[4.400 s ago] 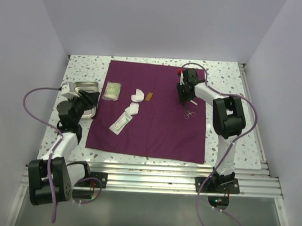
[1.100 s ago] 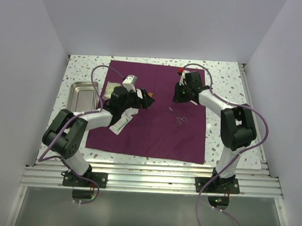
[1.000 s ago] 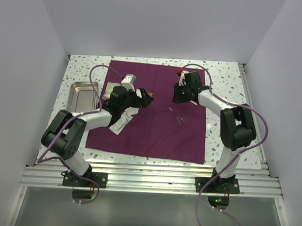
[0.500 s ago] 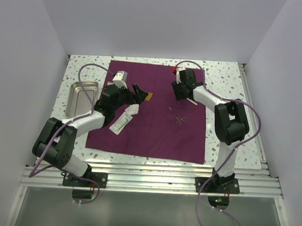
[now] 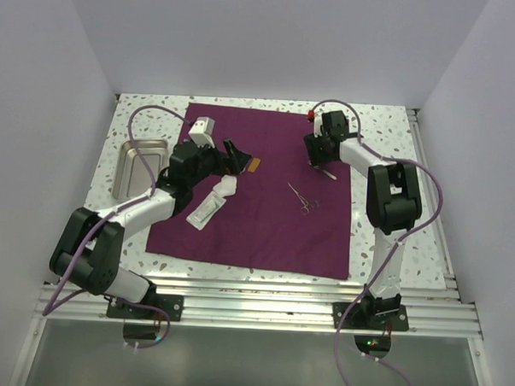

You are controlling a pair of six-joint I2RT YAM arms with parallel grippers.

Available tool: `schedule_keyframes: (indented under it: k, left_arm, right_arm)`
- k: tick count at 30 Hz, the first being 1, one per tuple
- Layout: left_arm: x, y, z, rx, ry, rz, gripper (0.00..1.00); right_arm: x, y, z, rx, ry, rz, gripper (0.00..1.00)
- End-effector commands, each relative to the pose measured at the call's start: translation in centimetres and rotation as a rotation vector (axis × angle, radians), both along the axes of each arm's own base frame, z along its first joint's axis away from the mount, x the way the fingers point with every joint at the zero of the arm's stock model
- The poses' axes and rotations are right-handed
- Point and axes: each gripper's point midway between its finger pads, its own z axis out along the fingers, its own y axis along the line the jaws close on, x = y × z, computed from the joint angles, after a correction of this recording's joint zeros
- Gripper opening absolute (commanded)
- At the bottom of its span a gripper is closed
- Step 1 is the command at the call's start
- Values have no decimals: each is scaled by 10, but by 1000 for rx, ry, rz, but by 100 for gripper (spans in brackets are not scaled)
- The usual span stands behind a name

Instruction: Prepare the surgical pack

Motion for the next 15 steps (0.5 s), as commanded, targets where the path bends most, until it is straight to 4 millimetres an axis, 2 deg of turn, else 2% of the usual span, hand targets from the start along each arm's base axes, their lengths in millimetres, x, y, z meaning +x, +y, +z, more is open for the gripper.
schedule_keyframes:
  k: [1, 11, 15]
  left_arm:
    - [5, 4, 32, -6, -77, 7, 100]
    - [4, 8, 32, 3, -77, 15, 100]
    - [4, 9, 31, 5, -75, 16, 100]
  right_arm:
    - [3, 20, 7, 76, 17, 73, 62]
    - [-4, 24, -4, 92, 70, 88, 59]
    - [-7, 22, -10, 84, 95, 80, 49]
